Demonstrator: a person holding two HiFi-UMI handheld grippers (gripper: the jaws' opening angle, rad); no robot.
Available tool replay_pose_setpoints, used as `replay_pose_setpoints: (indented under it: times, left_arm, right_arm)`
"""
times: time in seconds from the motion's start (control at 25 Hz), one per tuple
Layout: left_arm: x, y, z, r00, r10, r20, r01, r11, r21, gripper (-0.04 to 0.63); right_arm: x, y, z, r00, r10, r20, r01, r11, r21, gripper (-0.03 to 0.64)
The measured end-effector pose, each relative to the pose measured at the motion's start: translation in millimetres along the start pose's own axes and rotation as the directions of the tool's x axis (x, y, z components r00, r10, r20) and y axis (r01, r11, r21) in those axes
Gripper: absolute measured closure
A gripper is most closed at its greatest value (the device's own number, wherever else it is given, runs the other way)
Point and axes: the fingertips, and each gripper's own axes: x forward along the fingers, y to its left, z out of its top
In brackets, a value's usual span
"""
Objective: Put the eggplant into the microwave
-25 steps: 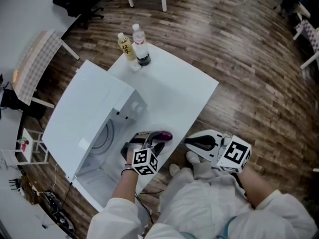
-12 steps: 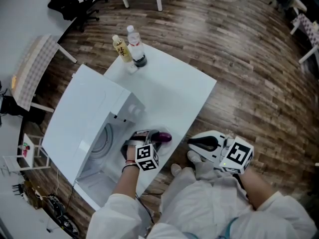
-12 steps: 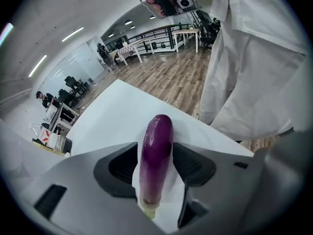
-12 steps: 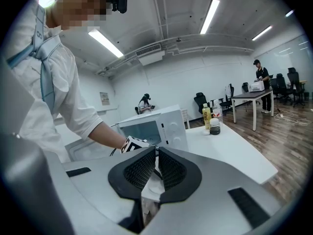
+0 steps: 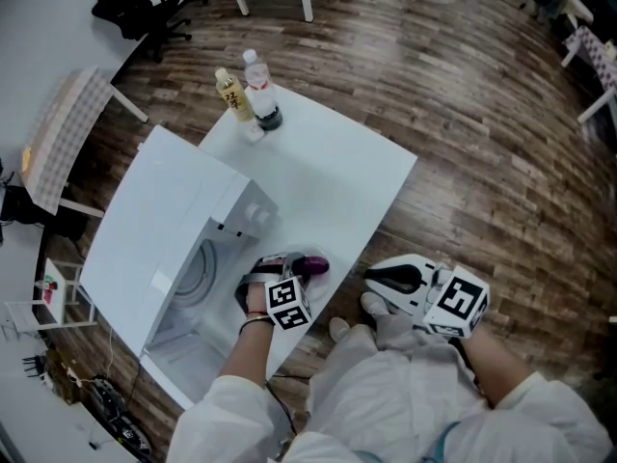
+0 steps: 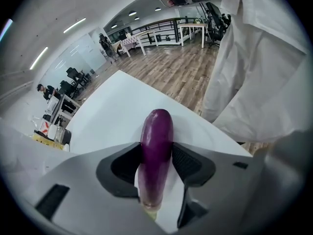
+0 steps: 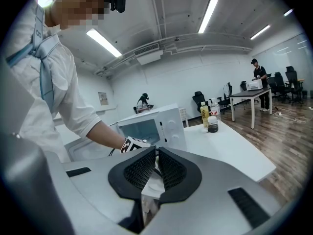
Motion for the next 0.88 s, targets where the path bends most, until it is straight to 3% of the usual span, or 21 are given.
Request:
replay_pose_setpoints:
  times: [0.16, 0.36, 0.56, 0.6, 0.68, 0.88]
  left_arm:
    - [-21.2, 1.0, 10.0, 0.999, 0.031, 0.035, -0.027, 0.995, -0.100, 0.391]
    - [-55.6, -3.4, 14.0, 0.997, 0.059, 0.040, -0.047, 0.970, -0.240, 0.391]
    - [-92.4, -12.4, 4.3, 0.998, 0.052, 0.021, -0.043, 0.949, -0.311, 0.391]
    - [-99.8, -13.6, 1.1, 0.998, 0.056, 0.013, -0.049, 0.947, -0.318, 0.391]
    - [-112.7, -16.3, -5.8, 0.998, 0.069, 0.000, -0.066, 0.942, -0.330, 0.391]
    - [-132.5, -26.4, -23.4, 0.996, 0.087, -0.033, -0.093, 0.928, -0.360, 0.391]
  right_arm:
    - [7.6, -0.5, -6.7, 0.999, 0.023, -0.026, -0.023, 1.000, 0.005, 0.577]
    - [32.2, 10.3, -10.3, 0.991, 0.117, -0.064, -0.120, 0.992, -0.042, 0.577]
    - [68.2, 29.4, -8.3, 0.970, 0.227, -0.084, -0.235, 0.966, -0.104, 0.573]
    - [75.6, 34.5, -8.0, 0.963, 0.255, -0.087, -0.263, 0.958, -0.109, 0.547]
    - [89.9, 44.8, -9.3, 0.948, 0.303, -0.099, -0.313, 0.943, -0.115, 0.421]
    - [122.1, 63.2, -28.3, 0.913, 0.367, -0.177, -0.398, 0.897, -0.193, 0.402]
